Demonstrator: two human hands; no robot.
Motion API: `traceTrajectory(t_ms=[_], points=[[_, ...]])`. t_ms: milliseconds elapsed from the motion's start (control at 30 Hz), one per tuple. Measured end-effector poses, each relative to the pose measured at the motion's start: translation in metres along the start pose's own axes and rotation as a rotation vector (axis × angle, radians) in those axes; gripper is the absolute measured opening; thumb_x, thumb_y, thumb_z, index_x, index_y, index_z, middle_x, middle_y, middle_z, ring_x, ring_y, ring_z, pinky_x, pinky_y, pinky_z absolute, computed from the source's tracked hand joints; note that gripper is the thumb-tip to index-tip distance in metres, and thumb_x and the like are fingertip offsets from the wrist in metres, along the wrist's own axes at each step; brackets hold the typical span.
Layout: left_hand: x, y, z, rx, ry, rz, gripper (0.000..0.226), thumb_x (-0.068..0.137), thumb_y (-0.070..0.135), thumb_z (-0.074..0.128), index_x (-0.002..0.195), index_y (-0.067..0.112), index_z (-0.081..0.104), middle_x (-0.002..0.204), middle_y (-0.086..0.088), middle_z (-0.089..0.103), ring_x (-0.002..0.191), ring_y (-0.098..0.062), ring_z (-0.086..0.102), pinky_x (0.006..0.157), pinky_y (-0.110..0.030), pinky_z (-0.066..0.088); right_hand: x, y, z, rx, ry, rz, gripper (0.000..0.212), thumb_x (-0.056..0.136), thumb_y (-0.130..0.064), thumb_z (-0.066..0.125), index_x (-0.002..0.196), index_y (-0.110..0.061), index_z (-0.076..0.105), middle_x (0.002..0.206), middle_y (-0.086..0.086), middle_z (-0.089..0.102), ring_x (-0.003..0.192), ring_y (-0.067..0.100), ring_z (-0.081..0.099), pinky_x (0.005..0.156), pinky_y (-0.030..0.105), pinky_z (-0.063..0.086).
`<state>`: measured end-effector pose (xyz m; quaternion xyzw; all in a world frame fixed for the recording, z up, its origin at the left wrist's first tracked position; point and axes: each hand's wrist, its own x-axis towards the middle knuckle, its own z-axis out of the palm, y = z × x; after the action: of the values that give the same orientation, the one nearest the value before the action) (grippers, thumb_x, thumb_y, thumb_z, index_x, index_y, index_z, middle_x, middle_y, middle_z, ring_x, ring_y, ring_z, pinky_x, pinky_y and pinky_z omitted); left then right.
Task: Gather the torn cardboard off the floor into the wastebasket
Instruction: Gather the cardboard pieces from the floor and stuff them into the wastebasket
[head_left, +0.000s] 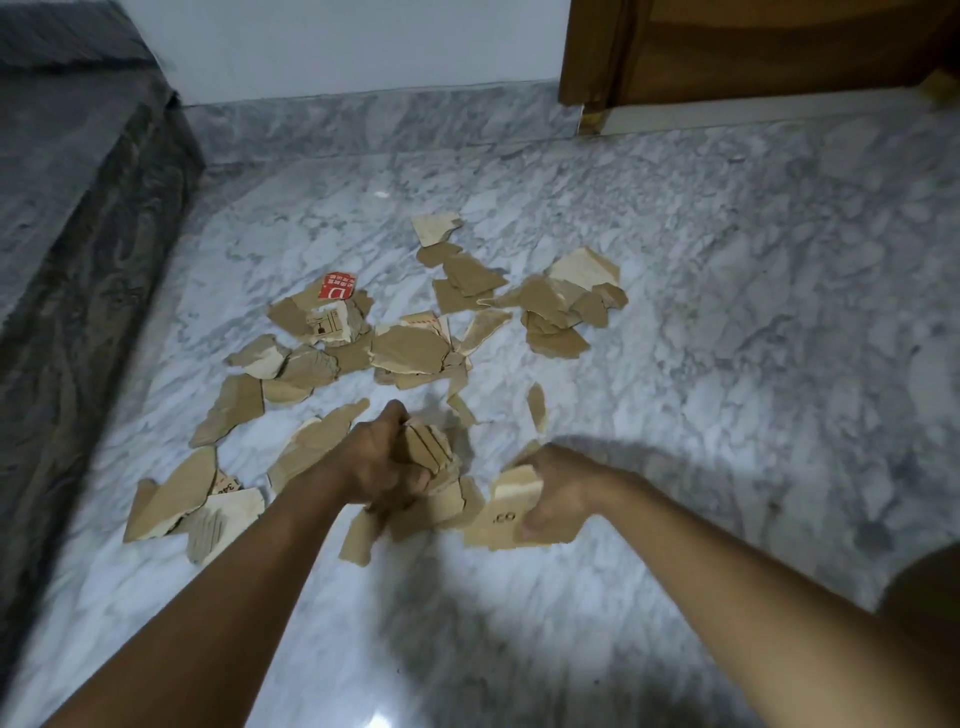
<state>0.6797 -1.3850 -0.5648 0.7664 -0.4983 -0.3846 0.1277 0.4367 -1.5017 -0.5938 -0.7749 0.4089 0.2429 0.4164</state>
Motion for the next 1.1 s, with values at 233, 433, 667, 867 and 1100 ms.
traceTrajectory(t_ms=[233, 433, 667, 867, 1100], points=[[-0.028, -0.027, 0.014, 0.03, -0.132, -0.007, 0.067, 0.07, 0.021, 0.084, 0.125, 0.027, 0.044, 0.109, 0.005, 0.067, 0.104, -0.019, 0.062, 0.088, -0.033, 0.049, 0.005, -0.019, 0.021, -0.39, 0.115, -0.061, 0.096, 0.054, -0.041, 0.093, 0.138, -0.027, 0.048, 0.134, -0.001, 0.051, 0.129, 0.027, 0.041, 0.102, 0.045, 0.037], [-0.029, -0.019, 0.025, 0.121, -0.19, 0.037, 0.087, 0.067, 0.021, 0.081, 0.139, 0.043, 0.038, 0.11, 0.005, 0.065, 0.096, -0.016, 0.065, 0.079, -0.033, 0.057, 0.007, -0.015, 0.026, -0.27, 0.081, -0.024, 0.092, 0.056, -0.026, 0.094, 0.135, -0.024, 0.048, 0.128, 0.004, 0.058, 0.111, 0.024, 0.06, 0.091, 0.04, 0.054], [-0.011, -0.006, 0.054, 0.326, -0.085, 0.056, 0.088, 0.058, 0.053, 0.074, 0.135, 0.024, 0.042, 0.136, -0.009, 0.041, 0.125, -0.032, 0.046, 0.104, -0.04, 0.043, 0.016, 0.008, -0.025, -0.305, 0.144, -0.032, 0.07, 0.054, -0.028, 0.092, 0.117, -0.023, 0.062, 0.113, -0.003, 0.059, 0.102, 0.017, 0.062, 0.086, 0.032, 0.057], [-0.005, -0.014, 0.068, 0.304, -0.038, 0.097, 0.088, 0.072, 0.038, 0.081, 0.146, 0.024, 0.034, 0.145, -0.006, 0.032, 0.135, -0.028, 0.035, 0.109, -0.03, 0.029, 0.023, -0.003, 0.004, -0.4, 0.111, -0.175, 0.08, 0.053, -0.042, 0.09, 0.123, -0.022, 0.057, 0.122, -0.005, 0.045, 0.116, 0.02, 0.046, 0.098, 0.036, 0.047], [-0.005, -0.011, 0.067, 0.333, -0.075, 0.037, 0.098, 0.069, 0.045, 0.082, 0.149, 0.027, 0.028, 0.151, -0.006, 0.024, 0.132, -0.032, 0.036, 0.11, -0.037, 0.034, 0.021, -0.012, 0.001, -0.315, 0.107, -0.067, 0.085, 0.044, -0.038, 0.095, 0.119, -0.025, 0.058, 0.114, -0.003, 0.067, 0.1, 0.022, 0.066, 0.083, 0.036, 0.058]])
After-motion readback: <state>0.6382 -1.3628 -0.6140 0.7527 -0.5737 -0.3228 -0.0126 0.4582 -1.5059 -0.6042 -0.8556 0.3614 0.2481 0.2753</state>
